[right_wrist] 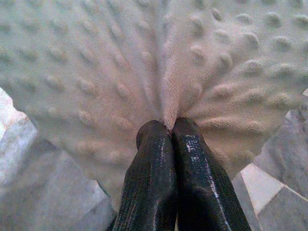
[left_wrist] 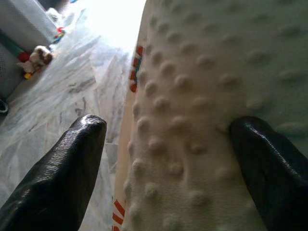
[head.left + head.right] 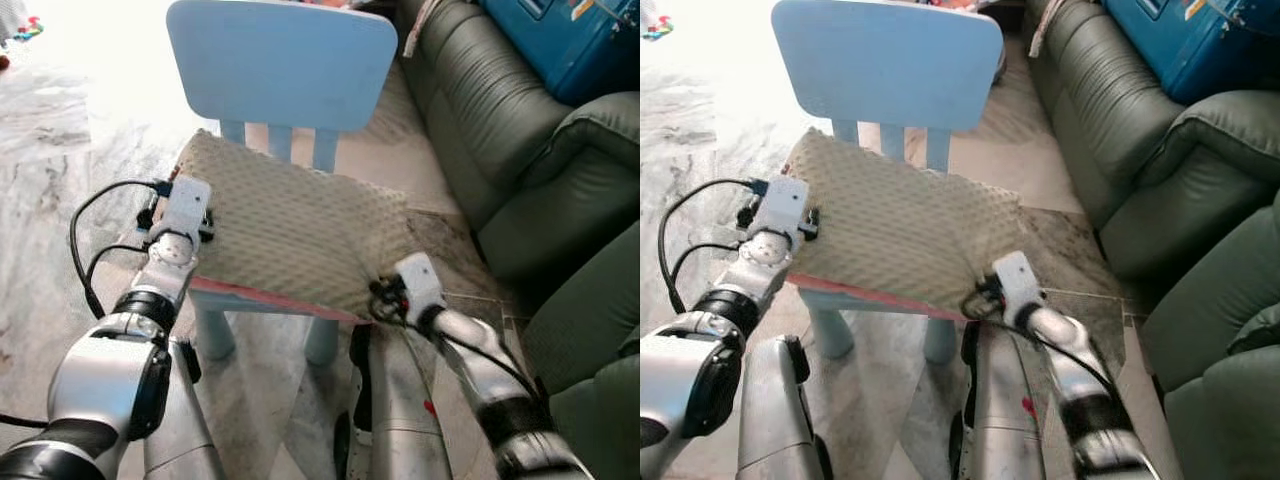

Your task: Move the pillow to the sofa

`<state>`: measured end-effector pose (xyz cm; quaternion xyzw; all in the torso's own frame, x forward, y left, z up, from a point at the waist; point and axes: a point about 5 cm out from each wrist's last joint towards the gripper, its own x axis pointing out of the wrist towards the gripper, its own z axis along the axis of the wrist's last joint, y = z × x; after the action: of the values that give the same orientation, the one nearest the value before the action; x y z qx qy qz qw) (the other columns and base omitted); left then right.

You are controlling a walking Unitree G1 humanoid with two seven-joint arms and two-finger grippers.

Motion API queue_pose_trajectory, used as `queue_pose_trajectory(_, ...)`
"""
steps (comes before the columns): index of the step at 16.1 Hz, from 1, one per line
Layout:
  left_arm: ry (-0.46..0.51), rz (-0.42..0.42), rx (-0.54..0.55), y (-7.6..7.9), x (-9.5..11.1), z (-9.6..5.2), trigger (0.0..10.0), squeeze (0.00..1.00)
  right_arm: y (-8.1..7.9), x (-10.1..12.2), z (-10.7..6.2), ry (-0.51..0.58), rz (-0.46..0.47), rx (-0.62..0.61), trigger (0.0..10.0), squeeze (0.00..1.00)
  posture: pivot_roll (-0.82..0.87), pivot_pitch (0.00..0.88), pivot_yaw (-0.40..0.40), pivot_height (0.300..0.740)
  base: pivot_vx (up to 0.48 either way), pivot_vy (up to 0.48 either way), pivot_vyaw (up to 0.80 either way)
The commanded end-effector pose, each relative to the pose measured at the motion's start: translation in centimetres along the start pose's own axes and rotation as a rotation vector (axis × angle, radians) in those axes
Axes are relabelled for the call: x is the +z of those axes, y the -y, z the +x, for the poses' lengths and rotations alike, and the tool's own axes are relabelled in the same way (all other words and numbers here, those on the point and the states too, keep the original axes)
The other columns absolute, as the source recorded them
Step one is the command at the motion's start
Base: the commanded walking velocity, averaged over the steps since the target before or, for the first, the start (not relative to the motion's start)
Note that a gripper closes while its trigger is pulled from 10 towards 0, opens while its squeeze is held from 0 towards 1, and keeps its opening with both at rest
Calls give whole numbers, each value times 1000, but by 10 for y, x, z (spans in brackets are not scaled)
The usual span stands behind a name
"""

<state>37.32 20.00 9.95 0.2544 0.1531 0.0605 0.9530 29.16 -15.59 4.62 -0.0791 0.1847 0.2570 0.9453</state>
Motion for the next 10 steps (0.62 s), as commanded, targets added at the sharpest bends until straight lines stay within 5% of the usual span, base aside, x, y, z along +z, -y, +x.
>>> queue_pose_trajectory(1,-69,35,-53,8,-17,-4,10000,0,10,-7,-12,-41,-8,-29,0,0,-117,163,-119,450,0,0,0)
queue_pose_trajectory(5,-105,79,-52,7,-30,-6,10000,0,24,-7,-32,-56,12,-102,0,0,-147,187,-121,450,0,0,0)
queue_pose_trajectory(7,-151,-6,-87,13,-35,-8,10000,0,25,-7,-36,-63,16,-110,0,0,-152,194,-125,450,0,0,0)
queue_pose_trajectory(8,-171,-91,-124,18,-36,-9,0,0,22,-5,-40,-78,19,-111,0,0,-156,199,-129,450,0,0,0)
queue_pose_trajectory(10,-198,-172,-164,26,-38,-11,0,0,21,-3,-39,-76,19,-110,0,0,-158,198,-133,450,0,0,0)
